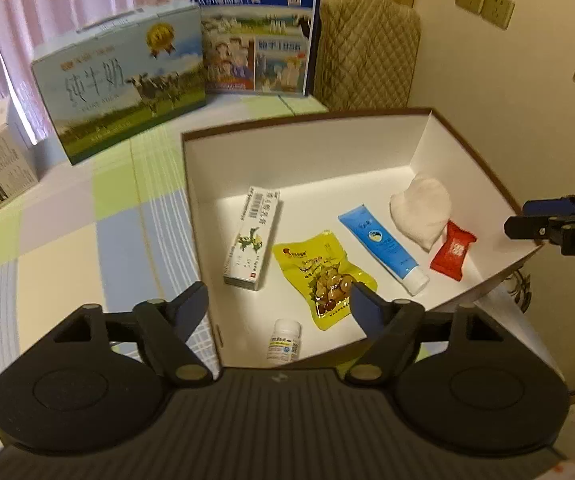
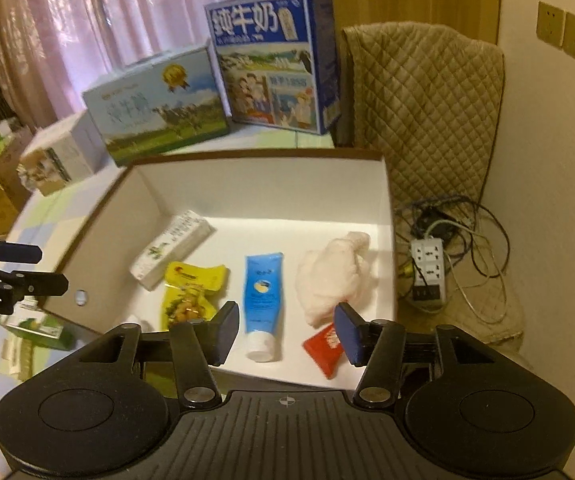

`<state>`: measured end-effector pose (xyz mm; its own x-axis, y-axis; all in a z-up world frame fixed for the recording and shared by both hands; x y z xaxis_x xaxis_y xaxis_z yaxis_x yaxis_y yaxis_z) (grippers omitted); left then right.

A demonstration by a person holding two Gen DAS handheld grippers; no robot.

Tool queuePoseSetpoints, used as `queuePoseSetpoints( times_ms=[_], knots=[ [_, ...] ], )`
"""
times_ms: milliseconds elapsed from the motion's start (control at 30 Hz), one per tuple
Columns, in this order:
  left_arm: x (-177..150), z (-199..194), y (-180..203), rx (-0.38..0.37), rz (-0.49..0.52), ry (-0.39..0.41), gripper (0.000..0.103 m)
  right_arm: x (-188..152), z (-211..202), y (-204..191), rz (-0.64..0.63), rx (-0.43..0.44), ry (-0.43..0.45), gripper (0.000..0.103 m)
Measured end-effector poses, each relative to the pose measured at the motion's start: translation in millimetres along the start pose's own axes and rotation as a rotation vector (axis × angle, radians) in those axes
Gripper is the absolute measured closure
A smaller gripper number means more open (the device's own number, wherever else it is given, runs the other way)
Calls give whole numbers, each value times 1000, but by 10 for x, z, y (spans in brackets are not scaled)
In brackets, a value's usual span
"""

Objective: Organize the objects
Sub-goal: 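Open both tools to drop the pill bottle and candy packet into the box, then move both tools back toward the items left on the table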

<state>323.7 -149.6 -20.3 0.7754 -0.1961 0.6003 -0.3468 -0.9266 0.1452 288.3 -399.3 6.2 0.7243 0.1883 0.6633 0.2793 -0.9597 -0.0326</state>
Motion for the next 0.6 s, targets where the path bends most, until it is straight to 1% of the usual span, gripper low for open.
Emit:
queuePoseSetpoints(
  times_ms=[200, 400, 600],
  knots=[
    [-152, -444, -152, 1, -15, 67, 22, -88, -254, -221, -12, 40, 41, 52],
    [-386, -850, -366, -1, -83, 97, 21, -229, -479, -476, -42, 83, 62, 52],
    [-625, -1192, -567, 49, -104, 124, 20, -346, -661, -767, -75, 130, 83, 52]
  ],
)
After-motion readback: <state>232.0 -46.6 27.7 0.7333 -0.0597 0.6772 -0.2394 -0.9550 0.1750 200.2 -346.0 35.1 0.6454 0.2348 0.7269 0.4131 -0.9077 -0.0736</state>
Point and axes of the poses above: each gripper's, at about its wrist camera, not at the fingertips, and z roughly the way its jaws point, y to its right, x to its top, the point moved 3 cm from there along z, roughly the way its jaws point, and after that the axes turned 9 degrees about -z, right-handed, at the moved point
